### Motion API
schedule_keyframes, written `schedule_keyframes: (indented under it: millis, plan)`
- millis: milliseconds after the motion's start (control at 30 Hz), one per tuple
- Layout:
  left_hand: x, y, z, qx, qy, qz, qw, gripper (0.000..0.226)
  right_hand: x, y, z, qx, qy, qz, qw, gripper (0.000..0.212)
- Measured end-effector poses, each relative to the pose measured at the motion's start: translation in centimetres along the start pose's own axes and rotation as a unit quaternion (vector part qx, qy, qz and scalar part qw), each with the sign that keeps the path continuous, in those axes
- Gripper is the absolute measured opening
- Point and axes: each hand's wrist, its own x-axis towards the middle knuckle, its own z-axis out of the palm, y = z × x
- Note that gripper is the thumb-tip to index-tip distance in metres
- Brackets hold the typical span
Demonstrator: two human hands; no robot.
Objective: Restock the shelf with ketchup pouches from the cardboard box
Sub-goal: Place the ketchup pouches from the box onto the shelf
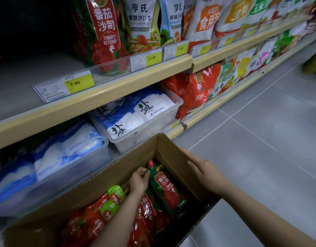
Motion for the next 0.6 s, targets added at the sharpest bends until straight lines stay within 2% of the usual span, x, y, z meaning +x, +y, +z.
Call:
schedule_keyframes:
  millis: [100,200,300,433,500,600]
  plan:
    - [-1.1,1.7,-1.6,-0.123,-0.028,-0.026,0.992,0.013,-0.1,0.0,0.1,-0.007,-0.001,-0.006,1.0,0.046]
    - [-3.6,4.0,-3.6,-0.165,-0.037,0.029,0.985,0.013,-0.6,-0.5,0.0,-0.003,0.002,-0.017,1.0,0.048]
    - [-5.6,5.9,-4.9,-0.145,-0.069,0.096,0.982,0.01,-0.9,-1.2,-0.1,0.027,0.014,-0.012,0.999,0.045]
    - [-8.6,9.0,-7.5,-0.048,-0.091,0.2,0.974,0.009,-1.1,-3.4,-1.1,0.081,0.037,-0.014,0.996,0.051]
    - [-9.9,10.8,-9.2,-0.019,-0.082,0.232,0.969,0.009,-0.6,-5.6,-2.0,0.171,0.012,-0.025,0.985,0.051]
    - [-11.6,13.2,-11.4,-0.049,-0.069,0.246,0.966,0.01,0.3,-8.6,-3.4,0.264,-0.06,-0.046,0.962,0.031]
